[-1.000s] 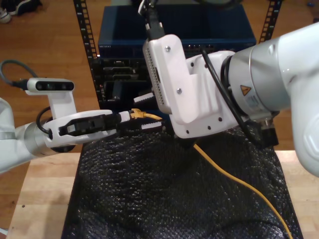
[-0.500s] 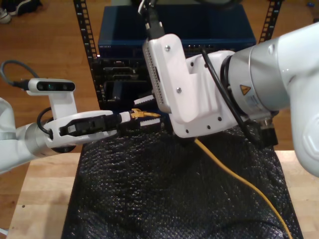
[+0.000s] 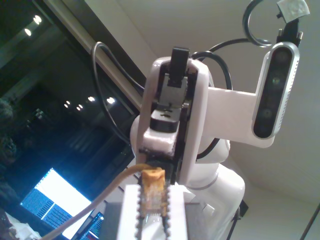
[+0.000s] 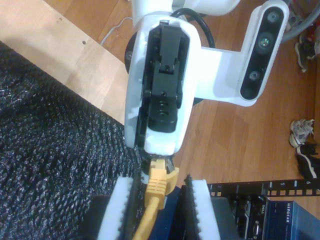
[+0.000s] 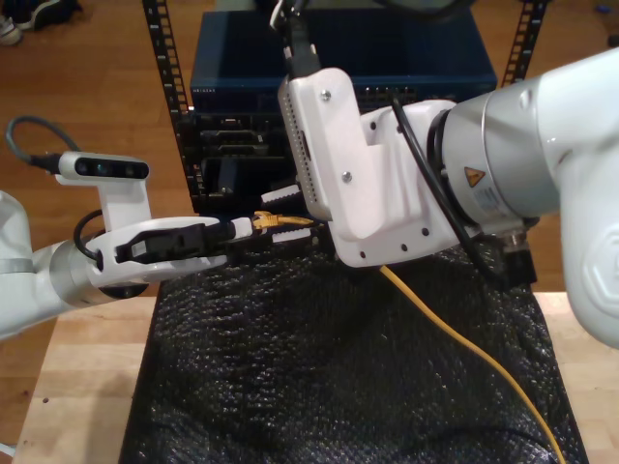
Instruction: Grab the cable and plug it in
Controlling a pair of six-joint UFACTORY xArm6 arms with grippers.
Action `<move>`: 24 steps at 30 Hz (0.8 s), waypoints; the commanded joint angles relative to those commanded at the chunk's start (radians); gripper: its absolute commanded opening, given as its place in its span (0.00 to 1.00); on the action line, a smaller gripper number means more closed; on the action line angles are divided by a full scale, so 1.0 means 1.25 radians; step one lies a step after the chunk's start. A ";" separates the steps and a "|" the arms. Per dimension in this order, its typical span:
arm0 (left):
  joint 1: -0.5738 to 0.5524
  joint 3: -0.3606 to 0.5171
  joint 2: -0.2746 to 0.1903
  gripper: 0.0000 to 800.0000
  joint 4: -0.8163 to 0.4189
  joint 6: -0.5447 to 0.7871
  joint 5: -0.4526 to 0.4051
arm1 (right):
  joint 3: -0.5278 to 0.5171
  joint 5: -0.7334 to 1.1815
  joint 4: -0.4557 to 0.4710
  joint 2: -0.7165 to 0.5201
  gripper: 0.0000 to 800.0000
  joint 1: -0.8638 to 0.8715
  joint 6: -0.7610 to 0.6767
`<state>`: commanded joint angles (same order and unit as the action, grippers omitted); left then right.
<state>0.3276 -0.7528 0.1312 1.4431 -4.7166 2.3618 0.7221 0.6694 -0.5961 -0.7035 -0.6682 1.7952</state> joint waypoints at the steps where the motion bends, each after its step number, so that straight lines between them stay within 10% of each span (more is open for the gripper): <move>1: 0.000 0.001 0.000 0.01 0.000 -0.001 0.000 | -0.001 0.000 0.000 0.000 0.31 0.000 0.000; 24: -0.011 0.005 0.000 0.01 0.000 -0.001 0.007 | -0.006 0.000 -0.009 0.000 0.26 -0.002 0.000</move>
<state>0.3138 -0.7467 0.1312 1.4431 -4.7181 2.3710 0.7144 0.6694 -0.6068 -0.7035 -0.6713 1.7952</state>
